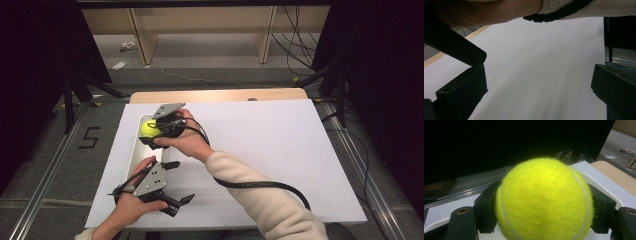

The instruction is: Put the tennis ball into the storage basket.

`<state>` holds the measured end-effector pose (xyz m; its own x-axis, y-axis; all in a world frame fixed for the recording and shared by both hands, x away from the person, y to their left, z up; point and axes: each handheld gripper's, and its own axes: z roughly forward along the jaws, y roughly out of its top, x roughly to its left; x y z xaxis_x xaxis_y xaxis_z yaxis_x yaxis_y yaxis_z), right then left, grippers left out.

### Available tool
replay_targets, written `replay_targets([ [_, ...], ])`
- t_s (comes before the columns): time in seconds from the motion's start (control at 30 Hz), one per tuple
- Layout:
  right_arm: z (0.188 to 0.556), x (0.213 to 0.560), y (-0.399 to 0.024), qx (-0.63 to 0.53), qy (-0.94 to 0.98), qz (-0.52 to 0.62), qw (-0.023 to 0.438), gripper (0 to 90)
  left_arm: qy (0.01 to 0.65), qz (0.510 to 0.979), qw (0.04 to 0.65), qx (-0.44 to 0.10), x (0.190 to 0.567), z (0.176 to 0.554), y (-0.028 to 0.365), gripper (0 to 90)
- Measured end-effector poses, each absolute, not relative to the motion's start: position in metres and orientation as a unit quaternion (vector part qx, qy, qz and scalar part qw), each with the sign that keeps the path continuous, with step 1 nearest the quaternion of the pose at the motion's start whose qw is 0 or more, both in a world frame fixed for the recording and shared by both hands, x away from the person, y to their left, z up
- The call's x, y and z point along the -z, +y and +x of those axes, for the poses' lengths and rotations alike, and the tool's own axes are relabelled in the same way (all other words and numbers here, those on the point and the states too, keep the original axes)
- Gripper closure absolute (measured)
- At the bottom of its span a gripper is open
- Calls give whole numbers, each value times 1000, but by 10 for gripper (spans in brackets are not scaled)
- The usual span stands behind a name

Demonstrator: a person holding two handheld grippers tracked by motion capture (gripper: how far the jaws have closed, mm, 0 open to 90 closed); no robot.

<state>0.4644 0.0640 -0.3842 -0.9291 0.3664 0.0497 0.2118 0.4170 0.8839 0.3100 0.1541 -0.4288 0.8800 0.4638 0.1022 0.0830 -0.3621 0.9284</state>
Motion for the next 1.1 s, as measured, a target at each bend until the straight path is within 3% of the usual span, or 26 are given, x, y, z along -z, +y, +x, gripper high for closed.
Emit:
replay_targets([
  [1.1, 473, 394, 78, -494, 851, 165, 64, 263, 169, 807, 539, -175, 429, 310, 154, 0],
])
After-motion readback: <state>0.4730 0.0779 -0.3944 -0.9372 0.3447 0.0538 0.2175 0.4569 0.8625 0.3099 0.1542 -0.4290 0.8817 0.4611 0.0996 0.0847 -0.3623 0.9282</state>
